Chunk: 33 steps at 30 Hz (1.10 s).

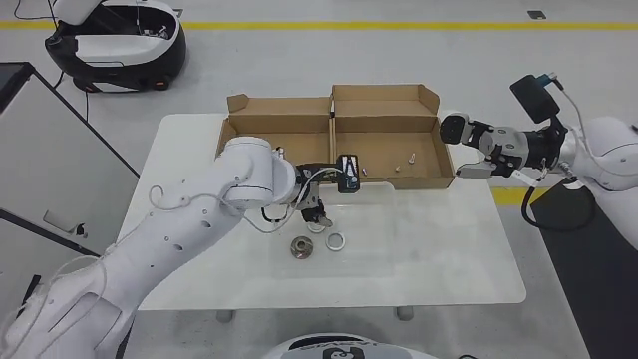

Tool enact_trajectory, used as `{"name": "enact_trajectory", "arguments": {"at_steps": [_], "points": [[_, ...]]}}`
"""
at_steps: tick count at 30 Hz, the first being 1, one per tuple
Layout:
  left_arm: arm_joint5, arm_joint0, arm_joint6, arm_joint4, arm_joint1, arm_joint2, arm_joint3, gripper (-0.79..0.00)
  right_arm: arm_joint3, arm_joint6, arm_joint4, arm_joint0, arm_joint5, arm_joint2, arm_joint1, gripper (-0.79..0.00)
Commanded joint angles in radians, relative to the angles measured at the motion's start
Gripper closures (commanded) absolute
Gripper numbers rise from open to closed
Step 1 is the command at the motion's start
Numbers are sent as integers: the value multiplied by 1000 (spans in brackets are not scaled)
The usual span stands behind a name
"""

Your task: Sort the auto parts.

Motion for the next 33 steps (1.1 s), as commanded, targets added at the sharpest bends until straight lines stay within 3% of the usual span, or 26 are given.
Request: {"name": "enact_trajectory", "arguments": {"at_steps": [1,14,33], "points": [[5,-22,-5,-26,1,41,10,-785,0,0,0,0,0,0,0,-785],[50,-87,-13,-94,-33,161,91,-785,0,0,0,0,0,0,0,-785],[69,-128,49,-75,-128,293,251,-785,0,0,0,0,0,0,0,-785]]}}
